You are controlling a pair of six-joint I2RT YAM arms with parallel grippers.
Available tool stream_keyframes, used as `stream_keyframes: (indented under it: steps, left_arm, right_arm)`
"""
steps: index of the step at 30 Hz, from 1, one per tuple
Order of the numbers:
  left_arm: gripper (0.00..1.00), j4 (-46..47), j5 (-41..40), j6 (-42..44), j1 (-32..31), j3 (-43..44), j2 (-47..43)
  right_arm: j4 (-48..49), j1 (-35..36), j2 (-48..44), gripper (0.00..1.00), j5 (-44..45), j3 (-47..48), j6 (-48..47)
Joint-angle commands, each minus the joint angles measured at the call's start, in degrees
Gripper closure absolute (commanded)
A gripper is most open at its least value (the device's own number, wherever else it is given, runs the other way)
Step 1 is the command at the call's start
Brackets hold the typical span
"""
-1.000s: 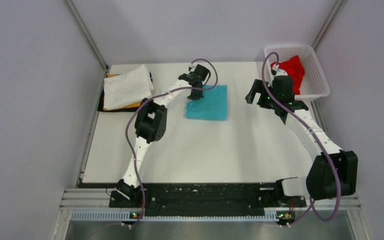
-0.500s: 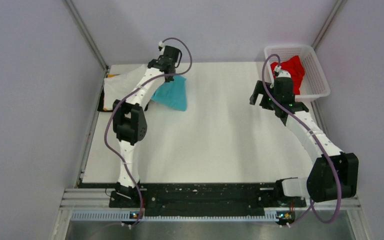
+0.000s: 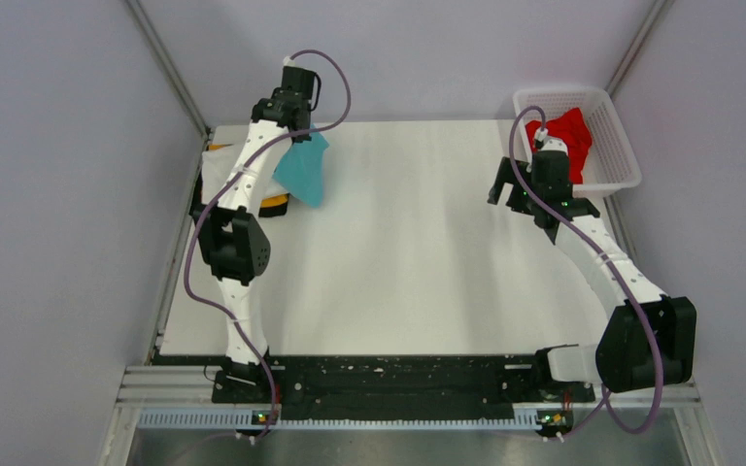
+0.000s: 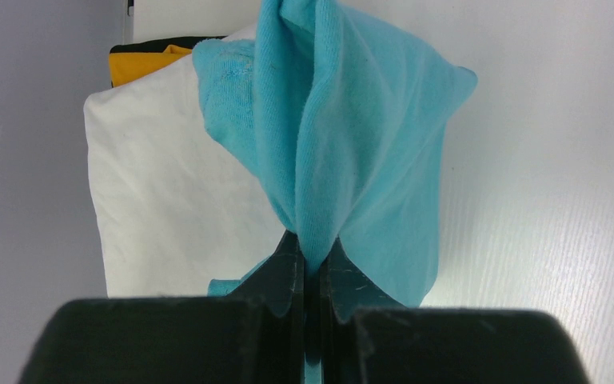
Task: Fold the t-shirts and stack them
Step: Put the neatly folded tshirt into the corner of the board with the left arm
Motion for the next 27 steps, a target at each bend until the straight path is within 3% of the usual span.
stream_keyframes:
  steps: [1,13,19,23,27]
  left_arm:
    - [1.0,0.79,1.98,1.14,0.62,4.98,-7.24]
    - [1.0,1.17,3.98,-2.24,4.53,4.47,-9.57]
    - [1.0,5.73,5.49,0.18,8.8,-3.36,-9.98]
    - [1.0,7.15,9.58,0.9,13.1,-4.77,-6.66]
    - [1.0,10.44,7.99,2.16,17.31,-5.01,-2.39]
  right_arm:
    - [0.39,0.25,-0.71,0.01,0.95,1.33,-0.35]
    - [0.58,0.22,0.18,0.01,1.23,1.2,0.0]
    - [-0.07,0.2,1.79,0.01,1.58,1.66,-0.03]
    - [-1.22,0.28,3.13,0.01,1.71,2.48,0.06]
    - [-1.92,0.23,4.03,0.01,1.54,3.1,0.06]
